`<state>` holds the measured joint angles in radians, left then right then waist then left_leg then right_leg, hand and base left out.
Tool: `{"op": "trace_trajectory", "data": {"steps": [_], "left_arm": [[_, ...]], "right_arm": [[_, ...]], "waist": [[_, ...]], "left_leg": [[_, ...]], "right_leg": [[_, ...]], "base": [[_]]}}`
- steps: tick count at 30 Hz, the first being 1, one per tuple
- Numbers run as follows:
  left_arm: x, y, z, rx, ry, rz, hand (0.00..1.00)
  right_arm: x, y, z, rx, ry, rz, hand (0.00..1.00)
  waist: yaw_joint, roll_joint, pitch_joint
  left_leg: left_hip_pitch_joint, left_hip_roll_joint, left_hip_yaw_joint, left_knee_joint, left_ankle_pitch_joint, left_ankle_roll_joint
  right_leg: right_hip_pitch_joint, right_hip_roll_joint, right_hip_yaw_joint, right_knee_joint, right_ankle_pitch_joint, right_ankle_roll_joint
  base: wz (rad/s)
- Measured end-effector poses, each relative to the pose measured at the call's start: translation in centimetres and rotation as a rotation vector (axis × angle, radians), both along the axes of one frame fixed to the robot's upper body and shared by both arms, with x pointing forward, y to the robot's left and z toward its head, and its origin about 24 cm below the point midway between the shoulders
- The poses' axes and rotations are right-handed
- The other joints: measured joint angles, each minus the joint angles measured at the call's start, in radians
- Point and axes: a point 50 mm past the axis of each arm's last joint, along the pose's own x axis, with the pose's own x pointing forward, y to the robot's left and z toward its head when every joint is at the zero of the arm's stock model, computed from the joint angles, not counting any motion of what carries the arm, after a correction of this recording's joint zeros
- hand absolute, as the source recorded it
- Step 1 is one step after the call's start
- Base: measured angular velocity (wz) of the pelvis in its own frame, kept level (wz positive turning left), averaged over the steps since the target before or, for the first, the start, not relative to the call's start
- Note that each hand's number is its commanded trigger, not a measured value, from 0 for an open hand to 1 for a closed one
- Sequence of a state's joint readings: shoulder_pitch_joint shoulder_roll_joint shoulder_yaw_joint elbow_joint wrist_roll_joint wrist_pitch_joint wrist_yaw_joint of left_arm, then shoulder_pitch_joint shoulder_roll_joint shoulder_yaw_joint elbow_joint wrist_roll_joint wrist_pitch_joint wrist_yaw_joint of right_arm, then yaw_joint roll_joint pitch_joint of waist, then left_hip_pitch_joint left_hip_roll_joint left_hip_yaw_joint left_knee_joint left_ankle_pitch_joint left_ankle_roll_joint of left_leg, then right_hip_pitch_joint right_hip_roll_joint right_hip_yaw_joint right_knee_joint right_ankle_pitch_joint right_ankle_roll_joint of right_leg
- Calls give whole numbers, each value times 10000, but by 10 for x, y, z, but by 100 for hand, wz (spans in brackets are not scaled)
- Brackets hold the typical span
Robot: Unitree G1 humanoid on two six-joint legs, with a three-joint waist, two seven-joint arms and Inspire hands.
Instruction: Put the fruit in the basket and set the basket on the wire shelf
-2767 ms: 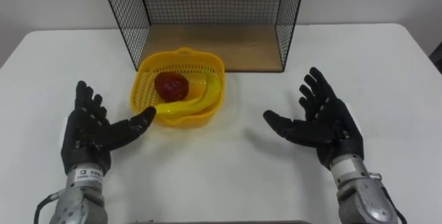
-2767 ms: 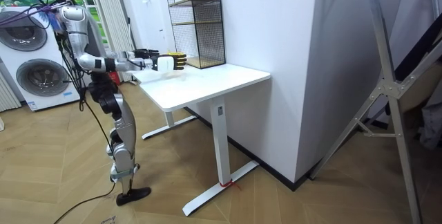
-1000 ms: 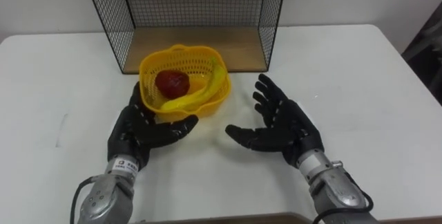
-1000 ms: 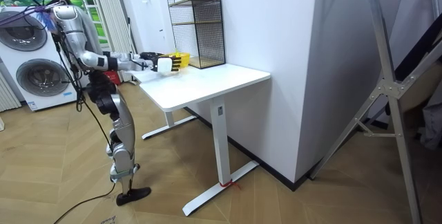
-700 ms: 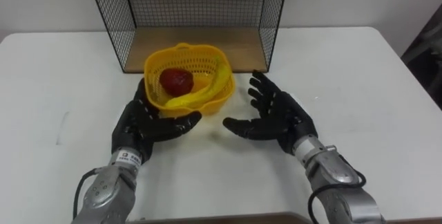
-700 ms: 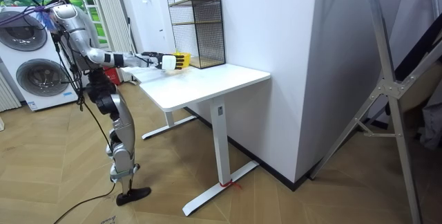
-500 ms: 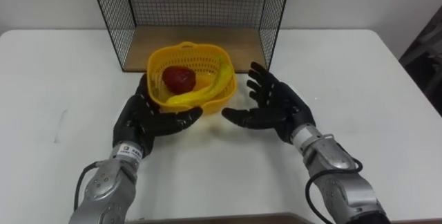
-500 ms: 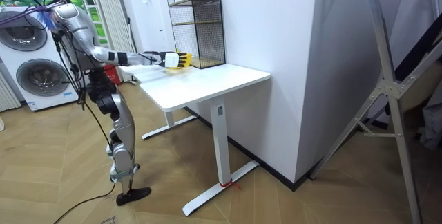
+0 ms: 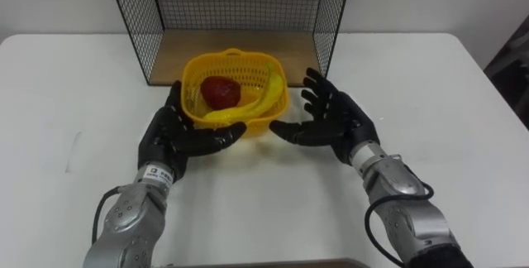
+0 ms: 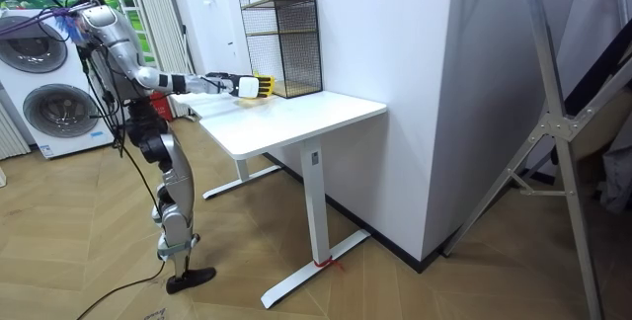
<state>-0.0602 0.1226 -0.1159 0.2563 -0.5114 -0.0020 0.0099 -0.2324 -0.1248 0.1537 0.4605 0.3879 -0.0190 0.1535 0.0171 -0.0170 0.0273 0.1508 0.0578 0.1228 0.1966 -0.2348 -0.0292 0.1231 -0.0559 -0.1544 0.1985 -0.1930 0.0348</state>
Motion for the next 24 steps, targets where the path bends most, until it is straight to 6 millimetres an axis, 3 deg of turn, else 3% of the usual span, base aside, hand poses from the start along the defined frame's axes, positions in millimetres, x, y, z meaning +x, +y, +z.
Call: {"op": "trace_trajectory", "data": {"steps": [24], "left_arm": [[-1, -11, -5, -295, 308, -267, 0]], "right_arm": [[-3, 14, -3, -515, 176, 699, 0]], "waist": [[96, 6, -22]], "left_leg": [[13, -7, -307, 4, 1, -2]], "right_leg": [[214, 5, -259, -129, 1, -1]], "base": [[3]]}}
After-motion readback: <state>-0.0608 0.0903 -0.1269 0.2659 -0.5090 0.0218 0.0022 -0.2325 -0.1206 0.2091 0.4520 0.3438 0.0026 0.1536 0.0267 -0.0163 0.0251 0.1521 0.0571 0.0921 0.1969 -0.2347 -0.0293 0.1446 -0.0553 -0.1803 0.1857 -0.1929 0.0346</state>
